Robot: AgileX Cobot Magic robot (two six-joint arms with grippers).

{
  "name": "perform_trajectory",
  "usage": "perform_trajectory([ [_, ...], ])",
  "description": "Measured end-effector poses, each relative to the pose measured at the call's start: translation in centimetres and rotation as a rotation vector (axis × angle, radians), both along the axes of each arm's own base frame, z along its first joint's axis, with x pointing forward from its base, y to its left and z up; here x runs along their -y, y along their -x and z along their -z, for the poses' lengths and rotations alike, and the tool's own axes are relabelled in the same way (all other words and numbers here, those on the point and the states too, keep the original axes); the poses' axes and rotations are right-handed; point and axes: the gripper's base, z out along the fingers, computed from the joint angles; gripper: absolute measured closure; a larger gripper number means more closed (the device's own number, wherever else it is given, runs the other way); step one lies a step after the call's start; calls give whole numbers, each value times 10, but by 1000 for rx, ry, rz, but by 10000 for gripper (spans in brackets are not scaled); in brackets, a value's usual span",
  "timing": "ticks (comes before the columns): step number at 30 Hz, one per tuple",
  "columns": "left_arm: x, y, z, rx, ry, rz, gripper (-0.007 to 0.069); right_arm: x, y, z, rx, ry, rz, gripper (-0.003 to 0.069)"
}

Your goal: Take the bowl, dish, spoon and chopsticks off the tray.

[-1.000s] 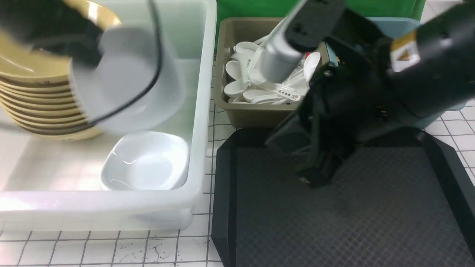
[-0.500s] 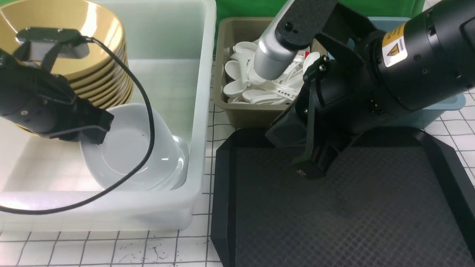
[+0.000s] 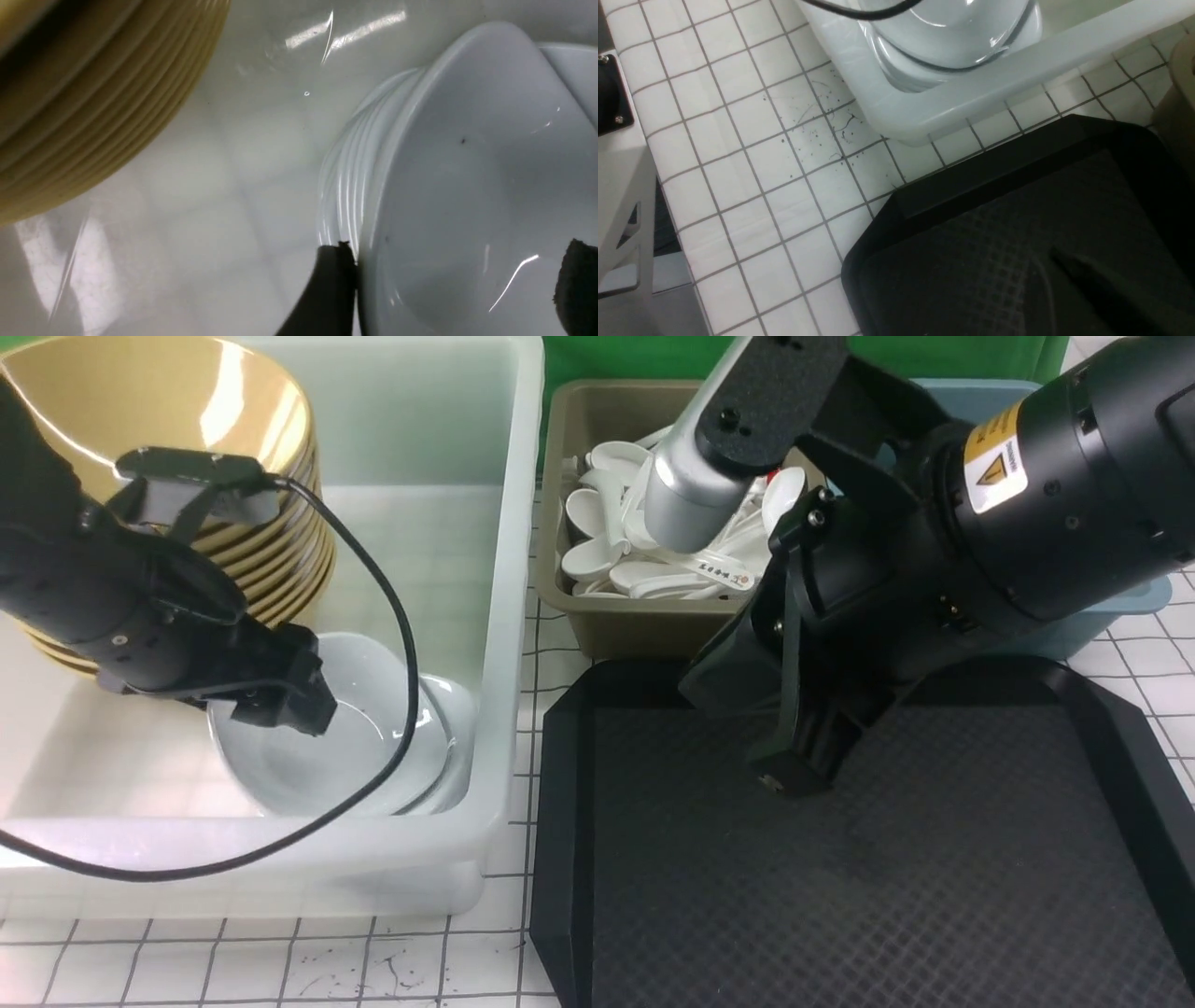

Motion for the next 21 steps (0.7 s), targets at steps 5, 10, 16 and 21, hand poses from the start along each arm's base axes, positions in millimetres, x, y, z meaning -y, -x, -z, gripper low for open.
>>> perform_trajectory([
  [5, -4, 2, -16, 21, -37, -26, 1, 1, 0, 1, 2, 14, -1, 583],
  [10, -10, 4, -37, 53, -71, -88, 50, 1, 0, 1, 6, 19, -1, 582],
  [16, -14, 10, -45, 65, -96, -149, 312, 7, -1, -1, 31, 52, 27, 580],
  [21, -17, 46, -74, 191, -84, -145, 605, 23, 13, -13, 69, 34, 58, 576],
])
